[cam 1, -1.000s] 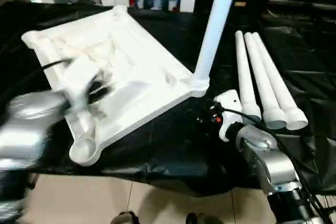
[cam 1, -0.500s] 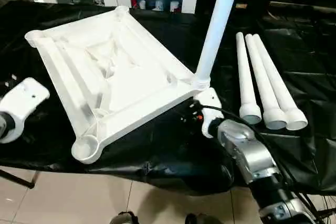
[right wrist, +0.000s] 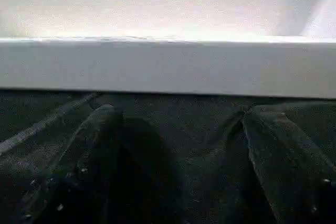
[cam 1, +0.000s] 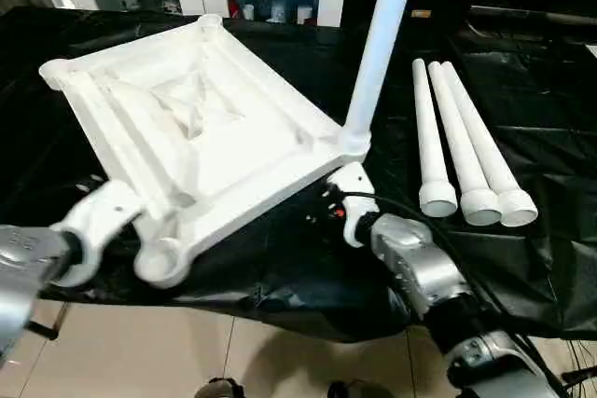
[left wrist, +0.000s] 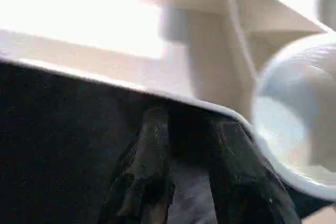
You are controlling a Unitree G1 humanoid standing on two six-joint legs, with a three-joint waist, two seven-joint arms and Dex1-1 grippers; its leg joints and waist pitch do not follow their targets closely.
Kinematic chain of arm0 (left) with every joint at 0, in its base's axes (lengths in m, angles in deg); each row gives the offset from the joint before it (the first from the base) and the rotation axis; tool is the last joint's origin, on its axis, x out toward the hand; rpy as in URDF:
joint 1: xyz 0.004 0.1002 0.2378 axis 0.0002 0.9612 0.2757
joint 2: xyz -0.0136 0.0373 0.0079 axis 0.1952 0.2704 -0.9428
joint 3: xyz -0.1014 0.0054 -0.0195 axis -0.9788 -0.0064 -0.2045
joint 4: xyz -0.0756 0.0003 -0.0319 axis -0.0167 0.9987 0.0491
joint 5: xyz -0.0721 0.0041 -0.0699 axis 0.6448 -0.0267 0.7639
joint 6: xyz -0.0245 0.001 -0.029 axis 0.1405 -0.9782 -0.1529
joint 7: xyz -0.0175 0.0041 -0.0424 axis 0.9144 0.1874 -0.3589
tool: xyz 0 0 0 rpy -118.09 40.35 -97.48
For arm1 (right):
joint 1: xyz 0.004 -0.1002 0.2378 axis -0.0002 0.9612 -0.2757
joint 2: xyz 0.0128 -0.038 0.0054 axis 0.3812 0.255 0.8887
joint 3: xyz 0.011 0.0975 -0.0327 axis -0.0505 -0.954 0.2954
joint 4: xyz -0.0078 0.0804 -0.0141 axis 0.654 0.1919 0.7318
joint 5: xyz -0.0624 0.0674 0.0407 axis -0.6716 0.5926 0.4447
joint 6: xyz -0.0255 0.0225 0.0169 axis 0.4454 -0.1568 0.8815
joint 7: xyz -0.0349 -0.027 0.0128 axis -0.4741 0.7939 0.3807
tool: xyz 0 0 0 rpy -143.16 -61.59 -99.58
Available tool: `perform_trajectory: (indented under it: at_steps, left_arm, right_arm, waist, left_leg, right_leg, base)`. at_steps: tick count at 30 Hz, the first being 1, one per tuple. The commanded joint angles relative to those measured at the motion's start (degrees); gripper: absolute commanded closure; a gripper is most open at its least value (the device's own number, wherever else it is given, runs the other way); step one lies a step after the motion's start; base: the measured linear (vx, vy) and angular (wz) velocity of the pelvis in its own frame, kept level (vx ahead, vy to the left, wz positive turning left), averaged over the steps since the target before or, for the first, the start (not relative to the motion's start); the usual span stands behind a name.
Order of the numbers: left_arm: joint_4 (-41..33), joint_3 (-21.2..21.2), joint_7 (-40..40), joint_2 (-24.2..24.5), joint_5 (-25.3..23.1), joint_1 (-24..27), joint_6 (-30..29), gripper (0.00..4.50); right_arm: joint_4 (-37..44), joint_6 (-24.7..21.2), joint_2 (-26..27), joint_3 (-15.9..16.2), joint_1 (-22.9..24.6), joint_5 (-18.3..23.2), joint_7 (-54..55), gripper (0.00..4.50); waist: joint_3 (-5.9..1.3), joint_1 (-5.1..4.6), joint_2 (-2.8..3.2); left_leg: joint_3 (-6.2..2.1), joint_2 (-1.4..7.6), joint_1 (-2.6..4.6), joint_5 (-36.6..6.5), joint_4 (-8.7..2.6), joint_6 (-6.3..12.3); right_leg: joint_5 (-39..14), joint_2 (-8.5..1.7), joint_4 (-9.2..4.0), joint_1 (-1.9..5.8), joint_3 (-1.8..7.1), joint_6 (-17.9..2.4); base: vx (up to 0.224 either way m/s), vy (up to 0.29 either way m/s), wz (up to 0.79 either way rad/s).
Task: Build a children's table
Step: Rotate table base, then pick table leg
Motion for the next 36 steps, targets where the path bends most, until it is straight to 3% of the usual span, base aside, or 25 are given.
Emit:
perform_trajectory:
  at_steps: [1,4,8,13,17,19,21,22,27,28,32,34,36]
  left_arm:
    - [-3.6,2.3,-1.4,-1.6,2.5,-0.8,-1.0,3.32]
    - [-5.0,4.8,-1.3,-4.0,3.2,-2.2,-1.8,3.32]
    - [-3.9,8.1,0.6,-8.2,3.0,-4.8,-1.2,3.32]
    - [5.6,9.7,7.4,-16.2,0.2,-11.0,4.7,3.32]
    - [10.7,10.1,10.4,-19.5,-0.9,-14.2,8.0,3.32]
    - [14.7,11.1,12.2,-20.7,-2.4,-16.5,10.8,3.32]
    - [17.5,11.6,13.6,-21.2,-3.5,-18.2,13.1,3.32]
    - [20.0,11.8,15.0,-21.9,-4.4,-19.6,15.5,3.32]
    - [21.9,10.7,16.4,-25.0,-3.5,-21.9,20.2,3.32]
    - [21.8,10.3,16.3,-25.7,-2.9,-21.9,21.6,3.22]
    - [20.6,9.2,15.3,-27.1,-0.5,-21.8,24.3,3.22]
    - [18.0,9.1,12.7,-27.1,1.6,-21.5,26.1,3.22]
    - [17.2,9.1,11.9,-27.0,2.1,-21.4,26.4,3.22]
  right_arm:
    - [-3.5,1.2,0.7,0.5,-1.4,-0.8,-0.4,0.76]
    - [-5.9,2.5,1.3,0.1,-3.2,-1.0,-0.4,0.76]
    - [-8.7,4.7,1.8,0.0,-4.9,-1.3,-0.5,0.76]
    - [-8.3,5.9,1.4,0.6,-5.2,-2.1,-0.9,0.76]
    - [-6.3,5.0,0.4,0.2,-5.1,-2.9,0.1,0.76]
    - [-3.8,1.5,-1.0,-0.9,-5.3,-4.2,3.8,0.76]
    - [-1.7,-1.7,-2.0,-1.6,-5.5,-5.7,7.8,0.76]
    - [0.1,-4.5,-3.0,-2.5,-5.9,-7.0,11.0,0.76]
    - [3.9,-15.4,-5.7,-6.9,-9.0,-5.8,13.8,0.76]
    - [3.6,-16.6,-6.3,-8.5,-10.2,-5.3,15.5,0.49]
    - [2.2,-19.0,-8.3,-12.1,-13.6,-4.9,20.7,0.23]
    - [-2.2,-22.7,-9.8,-15.9,-18.7,-3.2,24.1,0.09]
    - [-3.7,-23.7,-10.2,-16.8,-20.2,-2.9,24.6,0.09]
  waist:
    - [-3.65,0.05,1.08]
    - [-3.90,0.06,1.16]
    - [-3.87,-0.01,1.09]
    - [-3.89,0.01,1.00]
    - [-4.01,0.19,1.12]
    - [-4.01,0.19,1.37]
    - [-3.89,0.17,1.11]
    - [-4.09,0.30,1.41]
    - [-4.35,0.29,1.12]
    - [-4.42,0.28,1.01]
    - [-4.37,0.33,0.79]
    - [-4.33,0.23,0.77]
    - [-4.14,0.22,0.80]
  left_leg:
    - [-0.86,1.50,1.27,-7.4,-3.63,1.32]
    - [-0.79,1.46,1.12,-6.0,-3.35,1.37]
    - [-0.79,1.37,1.06,-7.3,-3.28,1.15]
    - [-0.84,1.23,0.95,-8.6,-3.24,1.17]
    - [-0.75,1.20,1.22,-8.4,-3.07,1.47]
    - [-1.03,1.14,0.89,-7.7,-3.20,1.34]
    - [-0.98,0.95,0.97,-7.1,-3.18,1.24]
    - [-0.96,0.93,1.10,-6.9,-3.05,0.79]
    - [-0.98,0.78,0.84,-5.8,-2.87,0.68]
    - [-0.95,0.82,0.70,-4.8,-2.80,0.98]
    - [-0.79,0.74,0.75,-3.8,-2.70,1.35]
    - [-0.71,0.75,0.85,-4.4,-2.69,1.30]
    - [-0.55,0.76,0.90,-5.5,-2.67,1.09]
  right_leg:
    - [-1.9,-3.90,-3.66,2.91,2.95,-14.9]
    - [0.6,-3.84,-3.27,2.99,2.97,-15.1]
    - [-1.3,-3.89,-3.52,3.09,2.97,-14.9]
    - [-3.4,-3.80,-3.87,3.05,2.91,-13.9]
    - [-2.6,-3.60,-4.03,2.84,2.91,-13.8]
    - [-1.9,-3.62,-3.79,3.16,2.78,-13.5]
    - [-1.5,-3.35,-3.97,3.04,2.78,-13.2]
    - [-1.2,-3.44,-3.79,3.08,2.84,-12.9]
    - [2.2,-3.41,-3.47,3.51,2.84,-13.1]
    - [3.7,-3.50,-3.30,3.61,2.86,-13.5]
    - [5.3,-3.36,-3.15,3.56,2.84,-14.1]
    - [4.5,-3.36,-3.13,3.49,2.82,-14.2]
    - [3.2,-3.29,-3.33,3.32,2.84,-14.0]
  base:
    - [0.000,0.000,0.00]
    - [0.000,0.000,0.00]
    - [0.000,0.000,0.00]
    - [0.000,0.000,0.00]
    - [0.000,0.000,0.00]
    - [0.000,0.000,0.00]
    - [0.000,0.000,0.00]
    - [0.000,0.000,0.00]
    - [0.000,0.000,0.00]
    - [0.000,0.000,0.00]
    - [0.000,0.000,0.00]
    - [0.000,0.000,0.00]
    - [0.000,0.000,0.00]
